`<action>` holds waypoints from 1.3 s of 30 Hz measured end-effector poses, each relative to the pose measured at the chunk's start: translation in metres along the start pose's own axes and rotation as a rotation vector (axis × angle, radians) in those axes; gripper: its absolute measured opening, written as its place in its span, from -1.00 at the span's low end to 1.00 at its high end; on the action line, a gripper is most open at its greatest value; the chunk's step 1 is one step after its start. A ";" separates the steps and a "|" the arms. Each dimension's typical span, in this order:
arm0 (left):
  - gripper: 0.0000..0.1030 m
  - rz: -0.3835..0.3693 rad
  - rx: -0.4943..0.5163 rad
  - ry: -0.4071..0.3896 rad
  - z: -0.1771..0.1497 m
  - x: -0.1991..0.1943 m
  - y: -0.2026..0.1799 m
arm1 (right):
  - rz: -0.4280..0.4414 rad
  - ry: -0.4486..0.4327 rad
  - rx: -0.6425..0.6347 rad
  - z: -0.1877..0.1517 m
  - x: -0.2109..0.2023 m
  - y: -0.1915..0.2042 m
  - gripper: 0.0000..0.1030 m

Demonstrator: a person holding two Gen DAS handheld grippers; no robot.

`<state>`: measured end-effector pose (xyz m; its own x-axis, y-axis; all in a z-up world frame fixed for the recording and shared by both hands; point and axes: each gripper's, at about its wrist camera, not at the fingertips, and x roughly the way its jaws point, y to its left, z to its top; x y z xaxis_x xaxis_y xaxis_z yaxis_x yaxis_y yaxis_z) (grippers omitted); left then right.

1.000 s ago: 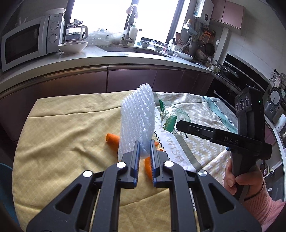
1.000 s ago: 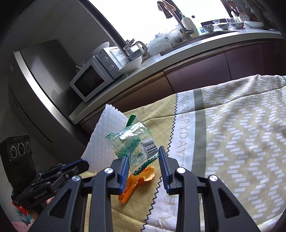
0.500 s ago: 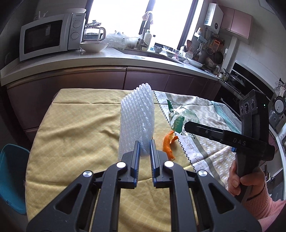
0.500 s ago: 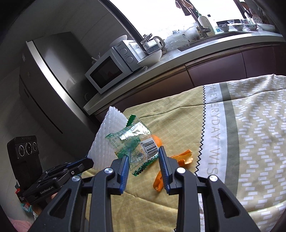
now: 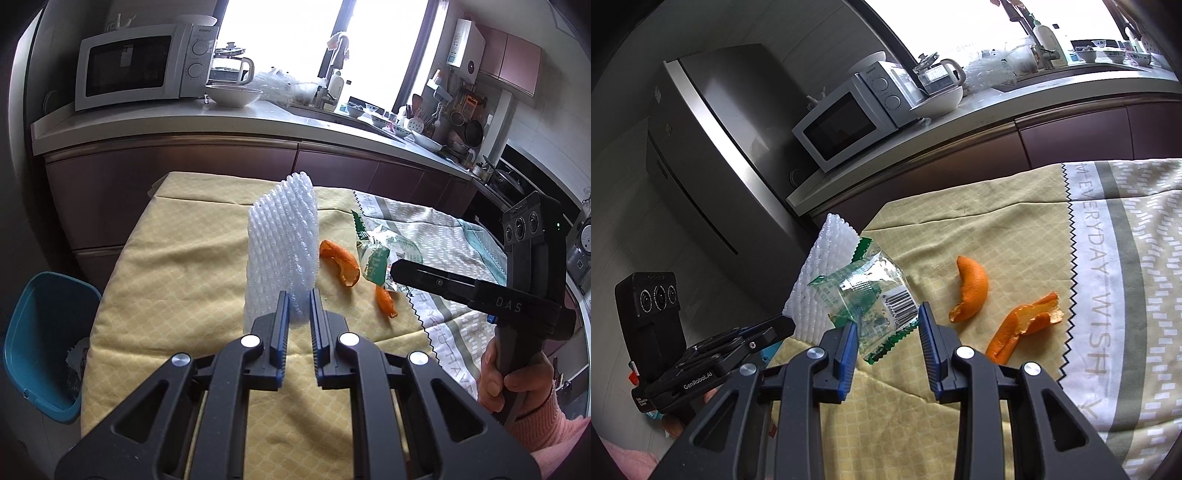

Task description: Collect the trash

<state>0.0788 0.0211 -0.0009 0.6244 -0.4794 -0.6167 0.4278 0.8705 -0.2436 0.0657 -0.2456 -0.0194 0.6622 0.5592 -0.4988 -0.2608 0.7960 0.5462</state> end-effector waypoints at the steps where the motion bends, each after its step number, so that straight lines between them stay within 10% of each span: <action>1: -0.78 0.003 -0.003 -0.001 0.000 -0.001 0.002 | 0.003 0.004 -0.004 0.000 0.003 0.003 -0.42; 39: -0.78 0.136 -0.111 -0.070 -0.015 -0.057 0.070 | 0.124 0.144 -0.109 0.000 0.090 0.074 -0.42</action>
<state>0.0630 0.1111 0.0057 0.7174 -0.3597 -0.5966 0.2640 0.9329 -0.2450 0.1055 -0.1366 -0.0239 0.5149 0.6752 -0.5281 -0.4137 0.7353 0.5368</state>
